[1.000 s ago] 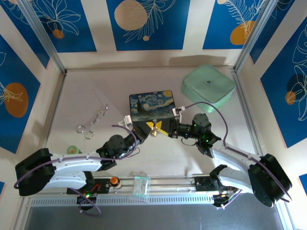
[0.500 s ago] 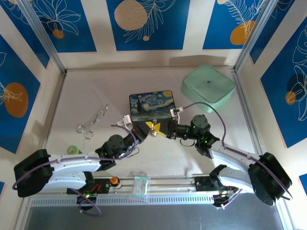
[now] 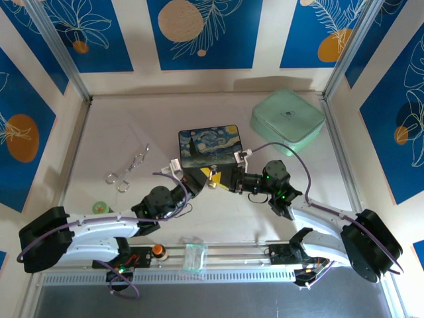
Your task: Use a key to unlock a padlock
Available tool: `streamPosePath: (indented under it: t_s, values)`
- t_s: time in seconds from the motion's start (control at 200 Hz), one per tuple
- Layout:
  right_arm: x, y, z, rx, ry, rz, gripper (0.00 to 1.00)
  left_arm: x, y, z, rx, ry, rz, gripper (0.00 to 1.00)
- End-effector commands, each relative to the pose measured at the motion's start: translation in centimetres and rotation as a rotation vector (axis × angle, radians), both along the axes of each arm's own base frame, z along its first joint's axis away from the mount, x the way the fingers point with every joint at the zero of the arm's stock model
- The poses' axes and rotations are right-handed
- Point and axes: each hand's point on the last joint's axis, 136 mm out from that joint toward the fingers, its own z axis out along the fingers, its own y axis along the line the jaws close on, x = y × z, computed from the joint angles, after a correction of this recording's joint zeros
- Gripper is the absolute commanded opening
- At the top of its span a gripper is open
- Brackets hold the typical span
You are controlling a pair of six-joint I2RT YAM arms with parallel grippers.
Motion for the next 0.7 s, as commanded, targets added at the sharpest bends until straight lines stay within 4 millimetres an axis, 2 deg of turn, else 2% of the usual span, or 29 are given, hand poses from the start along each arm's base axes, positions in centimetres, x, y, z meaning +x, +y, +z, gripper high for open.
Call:
streamPosePath:
  t_s: [0.0, 0.145, 0.23, 0.31, 0.385, 0.525, 0.565, 0.645, 0.695]
  values:
    - [-0.2, 0.0, 0.1, 0.013, -0.017, 0.008, 0.15, 0.1, 0.1, 2.0, -0.021, -0.034, 0.016, 0.0]
    - [-0.1, 0.0, -0.2, 0.009, -0.011, 0.004, 0.14, 0.1, 0.0, 2.4, -0.022, -0.045, 0.018, 0.0]
    - [0.0, 0.0, -0.2, 0.011, -0.008, 0.002, 0.08, 0.1, -0.2, 2.4, -0.013, -0.043, 0.012, 0.0]
    - [0.0, 0.1, -0.2, 0.013, -0.007, 0.006, 0.08, 0.1, -0.3, 2.2, -0.016, -0.037, 0.008, 0.0]
    - [0.1, 0.1, -0.4, 0.01, -0.004, 0.006, 0.0, 0.2, -0.4, 1.6, -0.009, -0.021, 0.011, 0.0]
    - [0.2, -0.3, -0.9, 0.0, 0.005, -0.01, 0.0, 0.3, 0.0, 0.8, 0.003, -0.006, 0.026, 0.0]
    - [0.2, -0.4, -1.0, -0.001, 0.006, -0.011, 0.0, 0.4, 0.3, 0.5, 0.008, -0.001, 0.038, 0.12]
    - [0.3, -0.6, -1.3, -0.018, 0.016, -0.019, 0.0, 0.6, 1.1, -0.1, 0.042, 0.001, 0.07, 0.5]
    - [0.4, -0.9, -1.9, -0.046, 0.036, -0.027, 0.0, 0.7, 1.6, -0.4, 0.087, 0.007, 0.087, 0.63]
